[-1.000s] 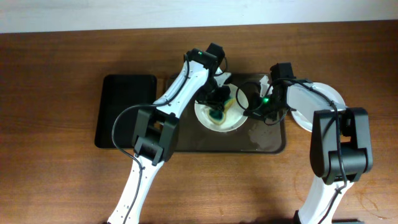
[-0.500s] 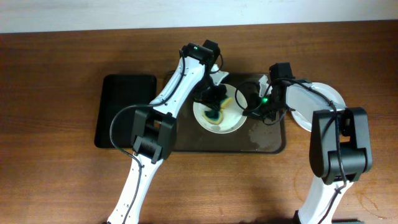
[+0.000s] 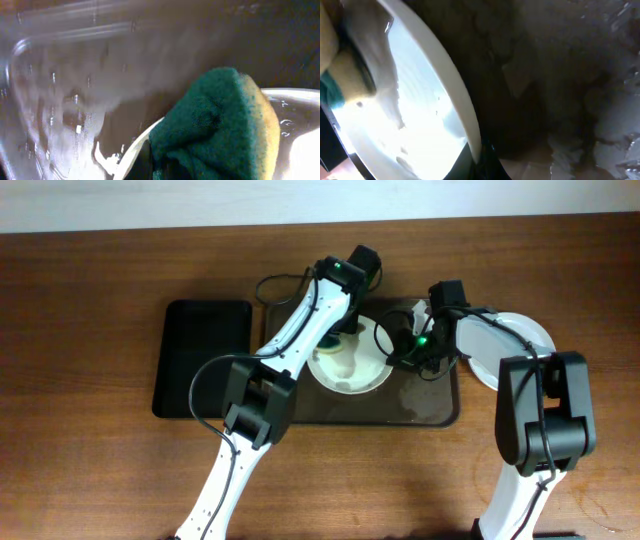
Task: Clean dirty plates on tray and stack at the side
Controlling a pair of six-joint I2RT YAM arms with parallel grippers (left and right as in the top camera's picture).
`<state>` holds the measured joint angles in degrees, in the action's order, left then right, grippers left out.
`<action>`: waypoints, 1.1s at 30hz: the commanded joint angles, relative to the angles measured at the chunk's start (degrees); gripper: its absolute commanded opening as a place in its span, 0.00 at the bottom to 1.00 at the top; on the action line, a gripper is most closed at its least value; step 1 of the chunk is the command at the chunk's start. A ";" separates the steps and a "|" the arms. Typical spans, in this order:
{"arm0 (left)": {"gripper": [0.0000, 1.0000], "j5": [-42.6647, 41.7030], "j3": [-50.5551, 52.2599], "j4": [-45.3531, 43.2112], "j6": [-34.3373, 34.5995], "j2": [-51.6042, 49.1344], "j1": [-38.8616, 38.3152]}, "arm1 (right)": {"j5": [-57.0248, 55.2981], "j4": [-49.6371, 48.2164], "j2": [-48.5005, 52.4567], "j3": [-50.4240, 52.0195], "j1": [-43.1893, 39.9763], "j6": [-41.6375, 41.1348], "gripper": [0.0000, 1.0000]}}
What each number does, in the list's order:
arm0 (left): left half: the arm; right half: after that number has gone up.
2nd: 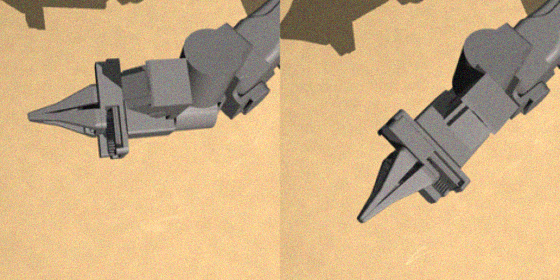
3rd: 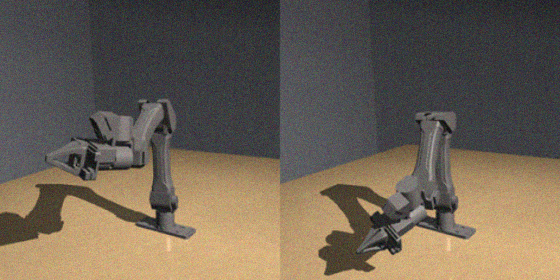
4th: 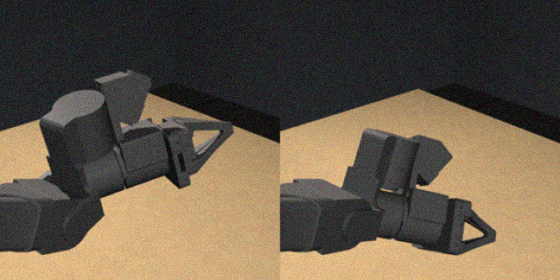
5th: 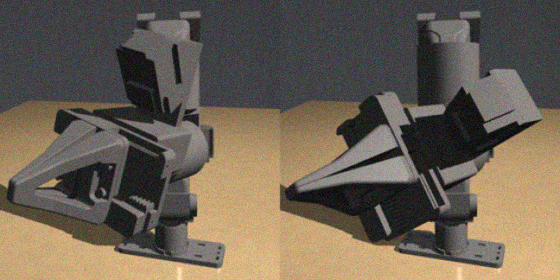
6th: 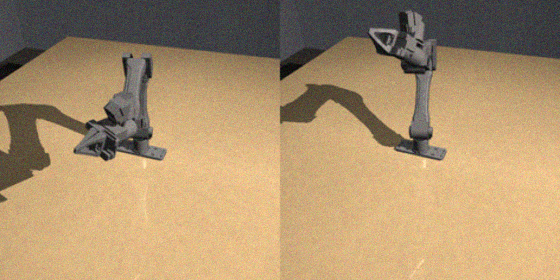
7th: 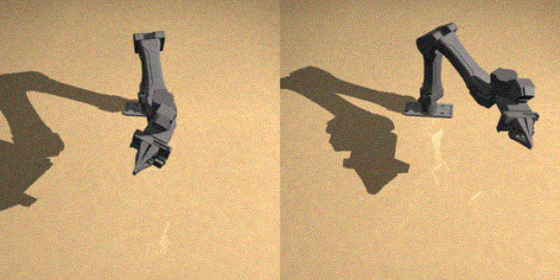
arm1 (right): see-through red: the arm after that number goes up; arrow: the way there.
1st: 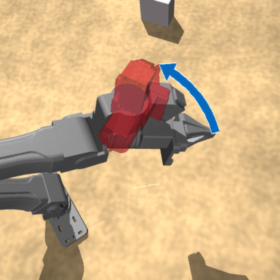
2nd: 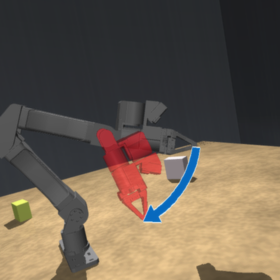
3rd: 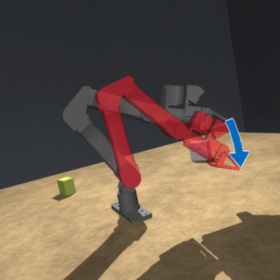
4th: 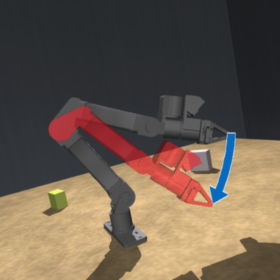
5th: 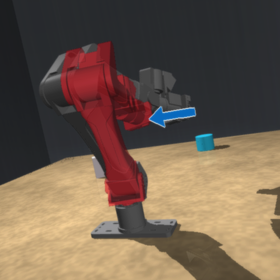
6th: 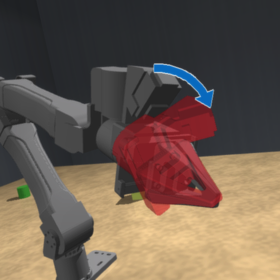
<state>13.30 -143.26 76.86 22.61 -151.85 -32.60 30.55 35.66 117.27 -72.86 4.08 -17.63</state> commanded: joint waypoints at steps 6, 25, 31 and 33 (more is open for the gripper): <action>0.00 -31.98 0.09 6.08 -22.43 -0.83 0.22 | -5.88 1.84 3.10 2.54 -0.39 0.68 0.04; 0.00 -7.13 -20.37 14.12 -2.19 0.70 10.62 | -16.39 9.01 -6.51 -0.85 -0.33 3.02 0.04; 0.00 -8.61 -20.39 14.71 -2.97 0.70 10.91 | -49.20 19.63 -24.41 -2.62 4.55 -1.53 0.04; 0.00 -9.14 -20.39 14.47 -2.95 0.70 10.86 | -63.06 21.09 -28.46 -2.62 10.99 -4.39 0.04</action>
<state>5.39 -162.60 91.53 20.56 -151.72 -21.71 -14.50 56.01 92.77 -74.28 9.30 -18.11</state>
